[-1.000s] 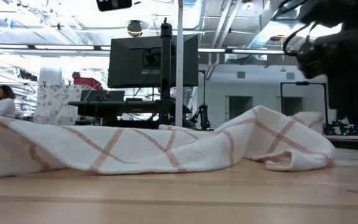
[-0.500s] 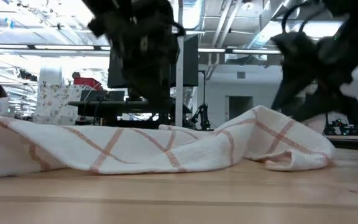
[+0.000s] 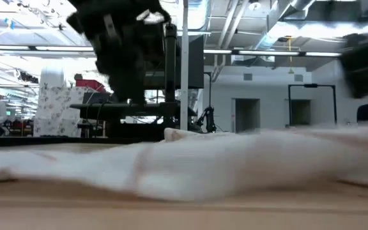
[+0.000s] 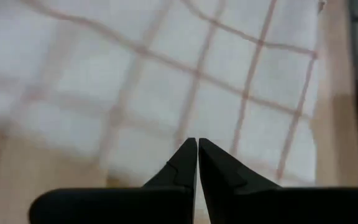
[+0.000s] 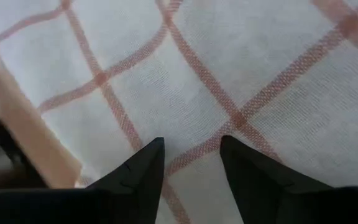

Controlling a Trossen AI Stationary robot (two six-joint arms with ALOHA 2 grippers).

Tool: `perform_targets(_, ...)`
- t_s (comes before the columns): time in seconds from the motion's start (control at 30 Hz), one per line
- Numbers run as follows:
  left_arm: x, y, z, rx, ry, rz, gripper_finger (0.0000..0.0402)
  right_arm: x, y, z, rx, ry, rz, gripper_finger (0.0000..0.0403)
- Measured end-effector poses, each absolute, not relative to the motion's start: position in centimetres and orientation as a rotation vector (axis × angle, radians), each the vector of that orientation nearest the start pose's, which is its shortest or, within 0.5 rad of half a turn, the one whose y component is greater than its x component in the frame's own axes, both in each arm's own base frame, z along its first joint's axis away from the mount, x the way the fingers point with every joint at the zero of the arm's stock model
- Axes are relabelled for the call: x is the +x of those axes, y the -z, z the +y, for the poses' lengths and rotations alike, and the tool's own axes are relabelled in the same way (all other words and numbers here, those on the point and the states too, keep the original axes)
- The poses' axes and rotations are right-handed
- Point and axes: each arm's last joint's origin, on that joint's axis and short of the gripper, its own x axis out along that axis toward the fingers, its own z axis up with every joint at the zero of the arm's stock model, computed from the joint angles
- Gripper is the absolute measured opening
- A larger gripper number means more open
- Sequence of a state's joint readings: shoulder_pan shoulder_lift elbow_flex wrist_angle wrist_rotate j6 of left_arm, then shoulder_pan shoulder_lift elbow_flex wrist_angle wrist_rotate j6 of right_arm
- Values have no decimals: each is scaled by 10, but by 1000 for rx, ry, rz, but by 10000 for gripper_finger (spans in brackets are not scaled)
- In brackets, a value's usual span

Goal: Roll towel
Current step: Roll the white towel

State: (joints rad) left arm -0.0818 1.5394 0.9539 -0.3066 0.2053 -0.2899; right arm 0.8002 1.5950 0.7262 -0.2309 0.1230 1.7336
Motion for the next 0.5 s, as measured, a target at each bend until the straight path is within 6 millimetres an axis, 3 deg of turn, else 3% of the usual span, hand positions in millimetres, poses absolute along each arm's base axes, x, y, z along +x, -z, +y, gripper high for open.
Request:
perform_targets(0.13,299,-220,-23,-287,134,904,0,159,-150,212,1095,503,1242,150)
perform_targets(0.2,298,-224,-19,-279,130,888,0,151,-168,218,1170,518,1231,148)
perform_targets(0.33,305,-229,-8,-282,109,792,0,157,-191,206,1190,559,1008,146)
perform_targets(0.5,312,-237,17,-307,40,677,0,185,-195,171,1103,667,823,146)
